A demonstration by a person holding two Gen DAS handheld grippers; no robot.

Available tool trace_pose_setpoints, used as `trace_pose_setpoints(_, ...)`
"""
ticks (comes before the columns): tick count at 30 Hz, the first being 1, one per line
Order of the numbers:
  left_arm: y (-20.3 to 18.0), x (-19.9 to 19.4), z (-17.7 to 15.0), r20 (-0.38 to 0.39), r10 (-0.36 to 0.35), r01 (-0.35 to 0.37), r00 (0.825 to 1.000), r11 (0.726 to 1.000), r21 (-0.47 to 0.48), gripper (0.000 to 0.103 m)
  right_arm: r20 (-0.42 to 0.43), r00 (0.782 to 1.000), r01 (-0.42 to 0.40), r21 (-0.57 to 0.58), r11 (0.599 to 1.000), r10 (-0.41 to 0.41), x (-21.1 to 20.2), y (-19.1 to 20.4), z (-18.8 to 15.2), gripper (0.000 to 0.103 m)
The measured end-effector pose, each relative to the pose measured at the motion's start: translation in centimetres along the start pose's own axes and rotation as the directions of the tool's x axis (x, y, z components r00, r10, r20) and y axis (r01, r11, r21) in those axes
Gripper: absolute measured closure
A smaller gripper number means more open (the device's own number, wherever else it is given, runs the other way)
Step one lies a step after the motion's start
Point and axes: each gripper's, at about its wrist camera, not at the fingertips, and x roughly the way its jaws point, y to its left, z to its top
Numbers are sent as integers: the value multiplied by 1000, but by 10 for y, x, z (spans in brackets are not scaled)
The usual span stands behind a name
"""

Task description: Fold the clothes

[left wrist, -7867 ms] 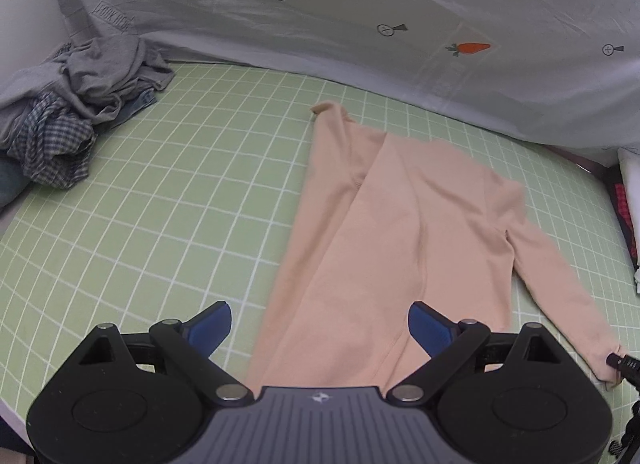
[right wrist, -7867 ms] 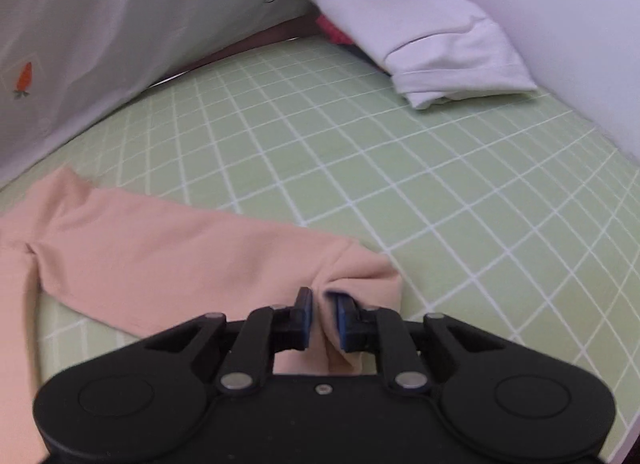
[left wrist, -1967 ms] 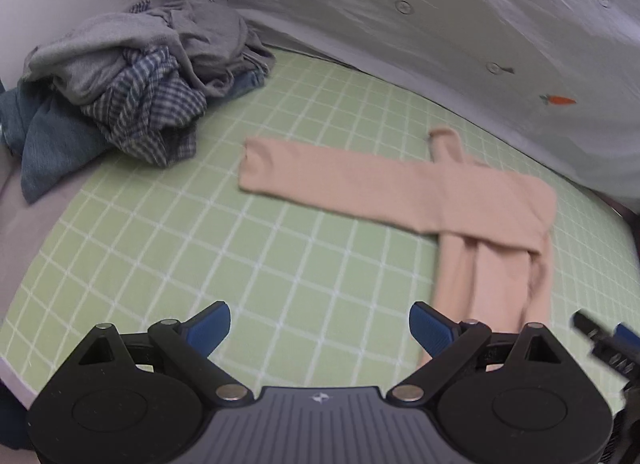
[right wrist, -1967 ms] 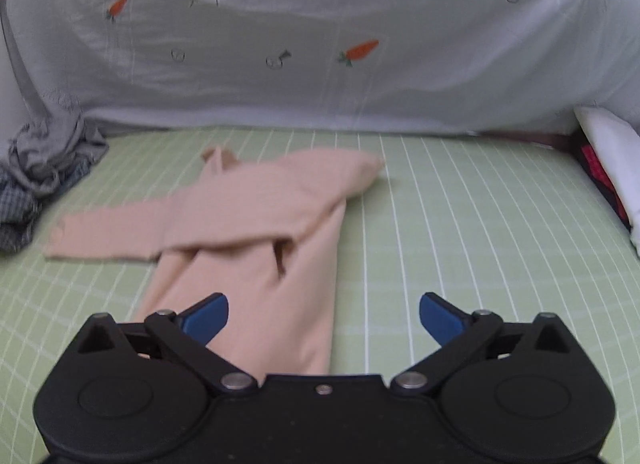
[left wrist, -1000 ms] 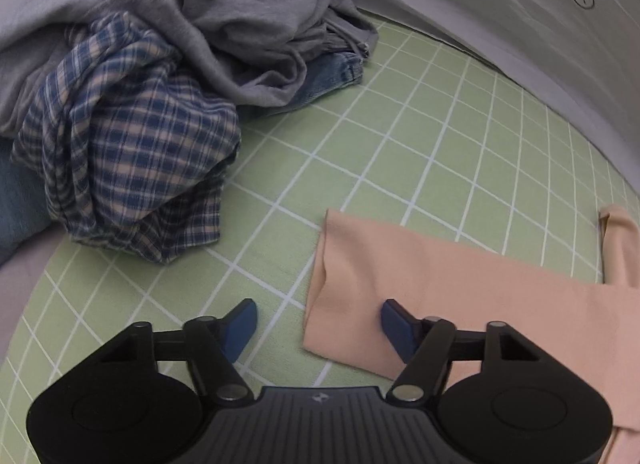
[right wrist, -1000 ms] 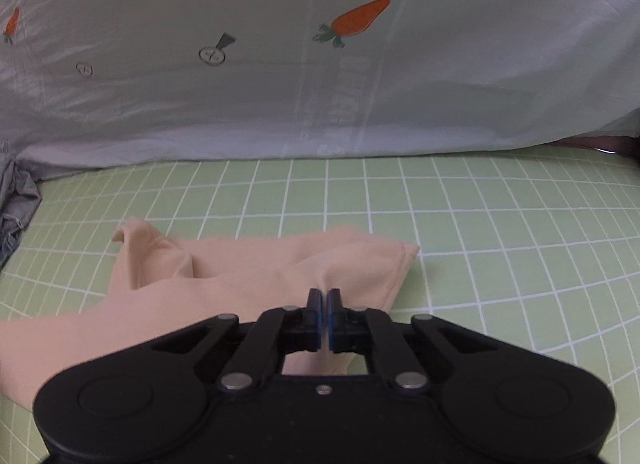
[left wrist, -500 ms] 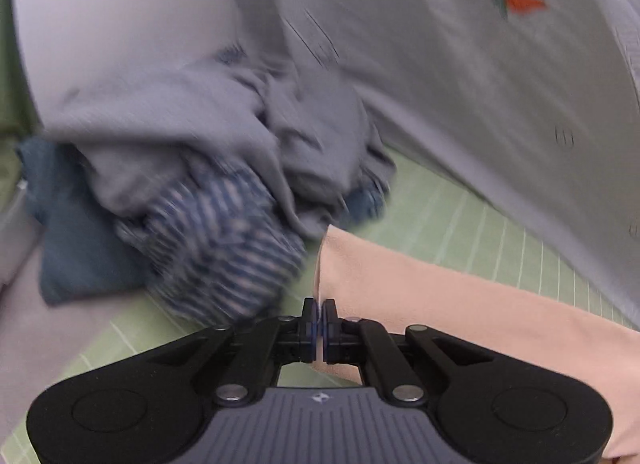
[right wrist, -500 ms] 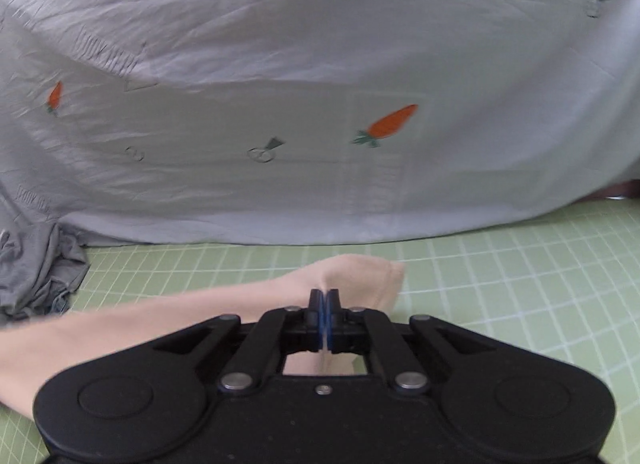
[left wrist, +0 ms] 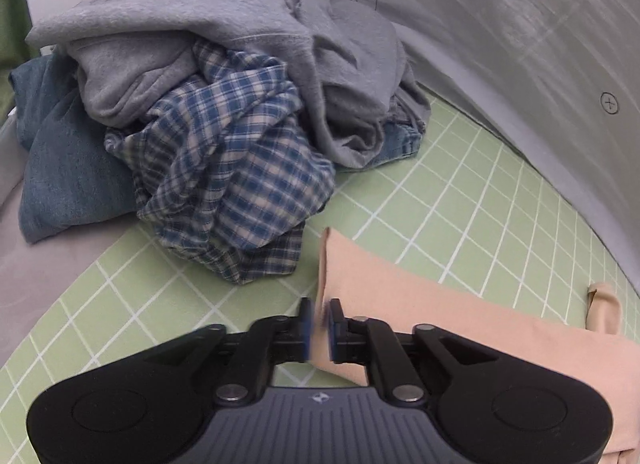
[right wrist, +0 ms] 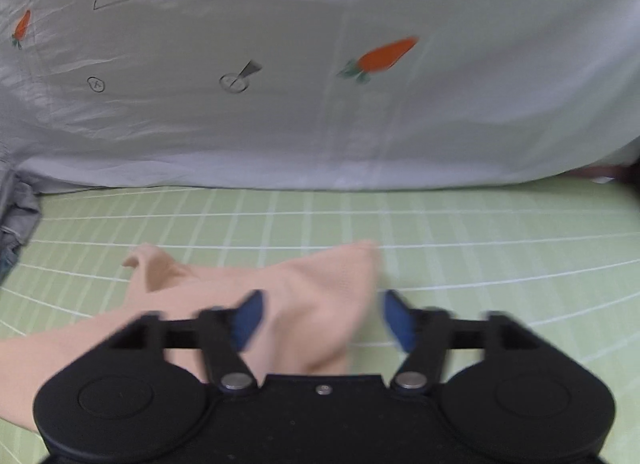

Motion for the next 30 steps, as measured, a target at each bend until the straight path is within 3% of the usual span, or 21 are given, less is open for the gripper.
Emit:
trace_pose_setpoints(3, 1, -14, -4, 13, 12, -12, 1000, 1000, 12, 31, 16, 999, 45, -11, 999, -45, -29, 0, -12, 7)
trace_pose_setpoints(4, 1, -22, -6, 23, 9, -9, 1000, 1000, 18, 27, 21, 998, 57, -10, 998, -57, -38, 0, -16, 0)
trace_pose_setpoints(5, 2, -31, -10, 30, 0, -1, 1000, 1000, 27, 24, 24, 998, 61, -2, 998, -61, -49, 1, -23, 0)
trace_pose_setpoints(8, 0, -55, -25, 31, -42, 40, 999, 997, 62, 16, 4, 999, 44, 30, 999, -44, -77, 7, -47, 0)
trace_pose_setpoints(12, -4, -80, -54, -1, -108, 107, 994, 988, 113, 15, -14, 999, 36, 58, 998, -36, -115, 19, -91, 0)
trace_pose_setpoints(19, -13, -116, -120, -78, -194, 208, 978, 936, 283, 13, -85, 993, 81, -7, 997, -81, -156, 47, -154, 1)
trace_pose_setpoints(21, -10, -123, -137, -97, -212, 232, 973, 917, 325, 13, -92, 993, 75, -38, 996, -79, -165, 55, -169, 14)
trace_pose_setpoints(23, -4, -129, -150, -112, -221, 247, 969, 898, 365, 13, -85, 994, 61, -69, 996, -67, -173, 63, -181, 36)
trace_pose_setpoints(26, 6, -136, -167, -126, -228, 260, 966, 874, 411, 13, -97, 995, 31, -67, 997, -37, -180, 69, -198, 58)
trace_pose_setpoints(30, 25, -145, -172, -111, -223, 249, 968, 870, 425, 13, -128, 992, -7, -61, 998, -1, -184, 72, -212, 73)
